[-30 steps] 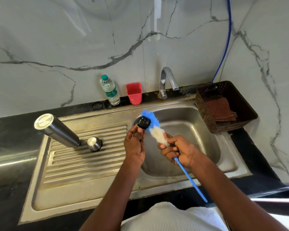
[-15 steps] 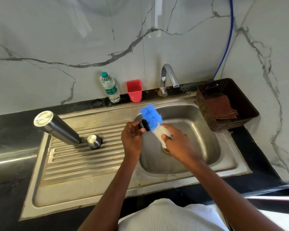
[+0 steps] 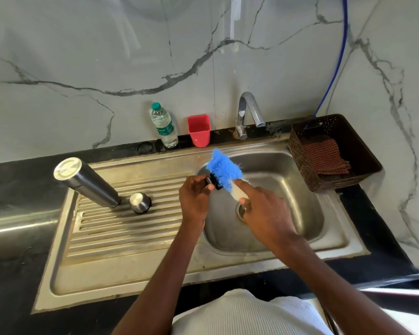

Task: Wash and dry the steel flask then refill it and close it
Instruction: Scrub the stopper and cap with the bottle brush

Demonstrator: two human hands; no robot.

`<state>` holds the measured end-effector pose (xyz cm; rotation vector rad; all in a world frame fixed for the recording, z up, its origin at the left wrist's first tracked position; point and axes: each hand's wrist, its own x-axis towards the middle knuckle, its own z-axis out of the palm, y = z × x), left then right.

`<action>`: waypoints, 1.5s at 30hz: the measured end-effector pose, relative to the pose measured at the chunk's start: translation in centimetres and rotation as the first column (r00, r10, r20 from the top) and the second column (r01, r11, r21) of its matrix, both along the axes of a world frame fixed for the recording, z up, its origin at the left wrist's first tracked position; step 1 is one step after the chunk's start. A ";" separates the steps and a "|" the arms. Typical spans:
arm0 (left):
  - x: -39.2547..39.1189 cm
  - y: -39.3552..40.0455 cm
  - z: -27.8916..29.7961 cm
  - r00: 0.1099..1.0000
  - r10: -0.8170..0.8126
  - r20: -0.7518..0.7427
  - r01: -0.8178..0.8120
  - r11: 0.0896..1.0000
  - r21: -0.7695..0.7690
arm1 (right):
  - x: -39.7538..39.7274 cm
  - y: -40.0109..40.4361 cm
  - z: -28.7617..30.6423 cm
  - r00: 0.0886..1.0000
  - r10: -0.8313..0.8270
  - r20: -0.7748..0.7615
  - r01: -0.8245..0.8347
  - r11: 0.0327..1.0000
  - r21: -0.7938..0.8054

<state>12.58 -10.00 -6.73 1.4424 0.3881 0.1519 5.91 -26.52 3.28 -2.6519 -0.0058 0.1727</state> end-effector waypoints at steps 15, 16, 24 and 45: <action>0.6 0.1 0.8 0.995 -0.066 0.081 0.084 0.962 -0.258 | 5.4 -1.5 0.6 0.888 -0.200 -0.415 0.410 0.752 0.516; 0.7 0.0 0.8 0.999 -0.003 0.041 0.020 0.909 -0.417 | 5.3 -1.6 -0.1 0.806 -0.128 -0.578 0.538 0.564 0.626; 1.7 0.8 0.1 0.974 0.202 0.102 -0.189 0.974 -0.121 | 1.1 -0.6 -3.4 0.646 0.085 -0.759 0.729 0.226 0.646; 0.0 1.9 0.1 0.930 -0.367 0.023 0.311 0.750 -0.584 | -0.2 -0.9 0.1 1.000 -0.001 0.025 -0.002 0.994 0.111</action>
